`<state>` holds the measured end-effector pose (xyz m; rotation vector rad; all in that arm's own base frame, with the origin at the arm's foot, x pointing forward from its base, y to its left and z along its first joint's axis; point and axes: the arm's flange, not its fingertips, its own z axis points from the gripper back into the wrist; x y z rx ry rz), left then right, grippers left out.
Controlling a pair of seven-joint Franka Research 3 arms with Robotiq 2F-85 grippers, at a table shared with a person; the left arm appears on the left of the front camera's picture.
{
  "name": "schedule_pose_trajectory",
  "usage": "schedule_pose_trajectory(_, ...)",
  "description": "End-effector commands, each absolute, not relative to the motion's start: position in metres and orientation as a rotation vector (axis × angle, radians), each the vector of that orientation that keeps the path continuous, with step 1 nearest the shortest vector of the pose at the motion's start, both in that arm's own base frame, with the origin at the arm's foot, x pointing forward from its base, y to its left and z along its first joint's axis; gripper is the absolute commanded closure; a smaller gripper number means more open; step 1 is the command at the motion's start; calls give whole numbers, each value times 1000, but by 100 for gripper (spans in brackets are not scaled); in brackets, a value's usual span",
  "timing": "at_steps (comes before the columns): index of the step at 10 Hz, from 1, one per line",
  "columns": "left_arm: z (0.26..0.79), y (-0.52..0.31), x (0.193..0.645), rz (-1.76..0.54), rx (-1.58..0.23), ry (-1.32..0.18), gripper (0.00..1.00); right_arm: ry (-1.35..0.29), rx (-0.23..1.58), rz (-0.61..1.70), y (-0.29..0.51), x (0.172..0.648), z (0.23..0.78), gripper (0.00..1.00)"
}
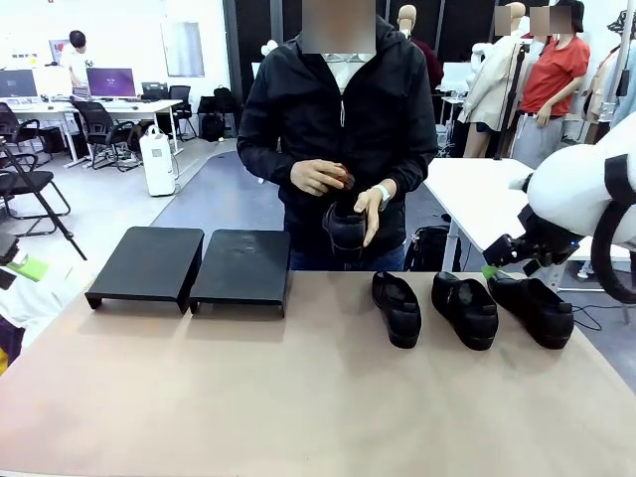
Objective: Organize the shoes by placing them on the stand.
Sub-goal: Pick up one Shoe and place it in the middle of the table.
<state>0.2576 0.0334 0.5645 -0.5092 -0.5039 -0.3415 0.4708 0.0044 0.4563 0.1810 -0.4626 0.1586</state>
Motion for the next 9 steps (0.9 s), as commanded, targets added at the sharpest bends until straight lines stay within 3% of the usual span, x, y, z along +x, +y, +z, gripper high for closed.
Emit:
schedule_pose_trajectory(1,565,34,257,-357,-525,-508,0,-475,172,159,5,450,476,0)
schedule_pose_trajectory(6,565,34,257,-357,-525,-508,0,-389,197,141,-11,538,423,0)
schedule_pose_trajectory(9,565,34,257,-357,-525,-508,0,-259,210,102,-26,575,397,0)
